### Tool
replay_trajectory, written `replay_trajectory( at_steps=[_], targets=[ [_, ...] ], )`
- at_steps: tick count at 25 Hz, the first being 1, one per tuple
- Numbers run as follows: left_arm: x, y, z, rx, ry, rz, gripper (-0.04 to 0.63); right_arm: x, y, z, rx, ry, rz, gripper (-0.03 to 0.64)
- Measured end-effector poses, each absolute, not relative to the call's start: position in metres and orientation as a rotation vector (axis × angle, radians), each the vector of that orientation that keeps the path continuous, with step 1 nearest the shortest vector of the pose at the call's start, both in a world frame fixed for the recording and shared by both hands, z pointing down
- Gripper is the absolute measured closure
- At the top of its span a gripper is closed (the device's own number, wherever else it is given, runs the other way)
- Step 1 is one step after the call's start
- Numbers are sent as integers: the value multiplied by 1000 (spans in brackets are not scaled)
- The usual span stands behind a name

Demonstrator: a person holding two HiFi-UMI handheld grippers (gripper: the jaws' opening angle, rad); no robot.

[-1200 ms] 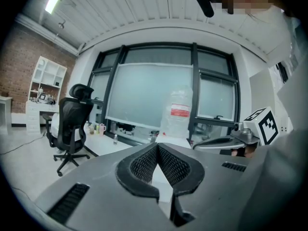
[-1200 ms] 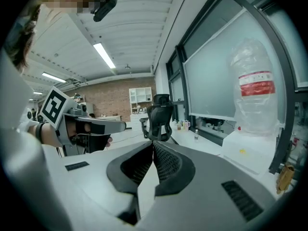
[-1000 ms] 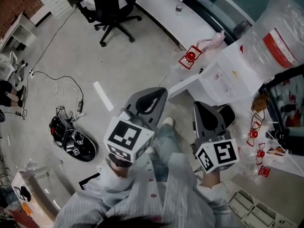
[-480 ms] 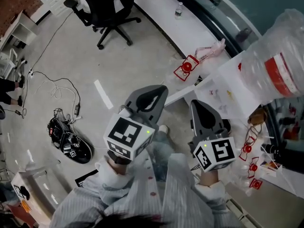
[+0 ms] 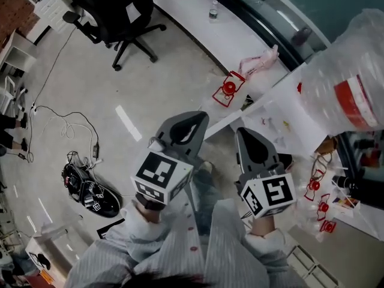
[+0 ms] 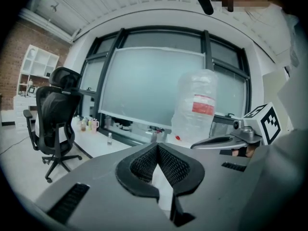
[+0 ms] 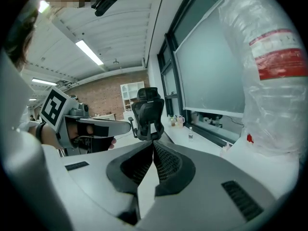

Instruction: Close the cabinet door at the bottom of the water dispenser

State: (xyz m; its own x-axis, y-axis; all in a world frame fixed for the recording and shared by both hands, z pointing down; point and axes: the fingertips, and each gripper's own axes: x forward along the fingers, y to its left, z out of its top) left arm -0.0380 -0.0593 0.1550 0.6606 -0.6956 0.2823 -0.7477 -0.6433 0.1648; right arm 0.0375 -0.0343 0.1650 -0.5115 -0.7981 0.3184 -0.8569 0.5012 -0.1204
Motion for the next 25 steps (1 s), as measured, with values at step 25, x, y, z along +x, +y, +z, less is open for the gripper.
replay_trajectory(
  at_steps=[25],
  targets=[
    [-45,-142,304,2622,-735,468,584,15,-115,321,1691,-2163,687,601]
  ],
)
